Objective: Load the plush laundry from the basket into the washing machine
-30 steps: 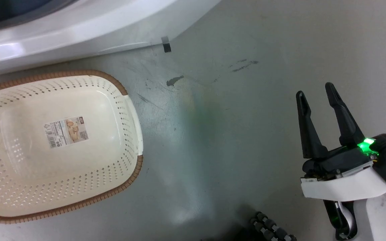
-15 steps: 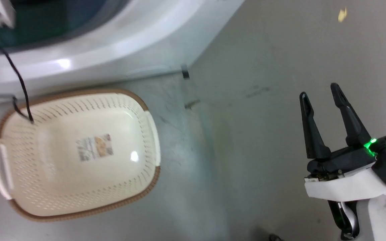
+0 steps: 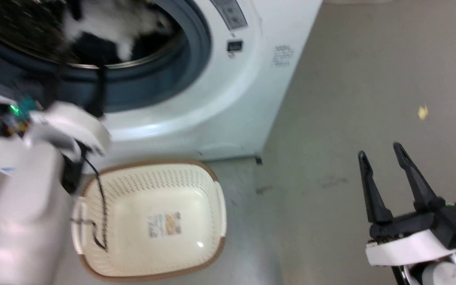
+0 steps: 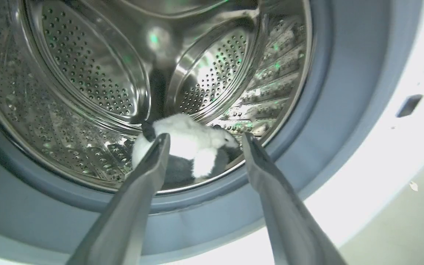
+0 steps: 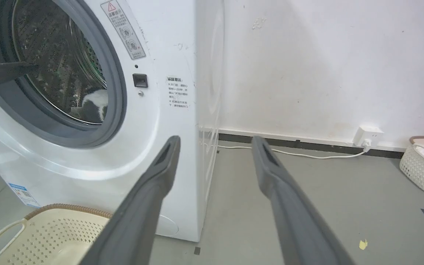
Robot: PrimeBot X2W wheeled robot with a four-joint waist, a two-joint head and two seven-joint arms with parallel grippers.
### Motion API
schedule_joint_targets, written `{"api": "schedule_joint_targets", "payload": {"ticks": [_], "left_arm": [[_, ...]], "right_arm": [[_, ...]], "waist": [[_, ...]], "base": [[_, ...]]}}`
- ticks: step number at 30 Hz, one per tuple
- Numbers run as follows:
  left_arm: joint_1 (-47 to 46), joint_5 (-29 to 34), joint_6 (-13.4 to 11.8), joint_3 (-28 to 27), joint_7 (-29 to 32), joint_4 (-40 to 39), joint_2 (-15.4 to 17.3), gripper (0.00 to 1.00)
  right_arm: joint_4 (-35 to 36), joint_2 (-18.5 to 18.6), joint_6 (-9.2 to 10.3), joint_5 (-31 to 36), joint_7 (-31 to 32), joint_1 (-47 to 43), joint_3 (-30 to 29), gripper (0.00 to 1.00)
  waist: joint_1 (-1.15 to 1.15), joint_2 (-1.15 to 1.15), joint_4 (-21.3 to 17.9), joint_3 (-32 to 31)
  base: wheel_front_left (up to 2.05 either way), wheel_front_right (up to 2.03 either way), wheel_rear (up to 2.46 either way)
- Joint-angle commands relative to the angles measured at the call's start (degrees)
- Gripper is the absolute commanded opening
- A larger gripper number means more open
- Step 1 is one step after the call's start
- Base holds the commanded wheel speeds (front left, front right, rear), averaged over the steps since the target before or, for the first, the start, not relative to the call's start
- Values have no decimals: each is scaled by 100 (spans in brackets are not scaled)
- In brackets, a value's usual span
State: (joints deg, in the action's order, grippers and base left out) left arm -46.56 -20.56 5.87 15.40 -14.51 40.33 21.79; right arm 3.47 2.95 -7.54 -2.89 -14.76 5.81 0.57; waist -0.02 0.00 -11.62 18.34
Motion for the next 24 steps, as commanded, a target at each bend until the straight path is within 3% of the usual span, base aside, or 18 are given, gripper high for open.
{"api": "schedule_joint_targets", "payload": {"ticks": [1,11,24], "left_arm": [[422,33,-116,-48,-42,-411,-90,100],[3025,339,-812,-336,-48,-2828,-624,100],[4773,734,-1099,-446,-49,-3584,-1077,100]], "right_arm": [[-16,-7,5,55,-24,-133,-48,100],[-130,-7,5,119,-24,-569,-45,100],[-332,-7,5,15,-24,-987,25,100]], "waist": [[2,0,476,-614],[2,0,846,-1228],[2,0,950,-1627]], "base": [[0,0,0],[0,0,0],[0,0,0]]}}
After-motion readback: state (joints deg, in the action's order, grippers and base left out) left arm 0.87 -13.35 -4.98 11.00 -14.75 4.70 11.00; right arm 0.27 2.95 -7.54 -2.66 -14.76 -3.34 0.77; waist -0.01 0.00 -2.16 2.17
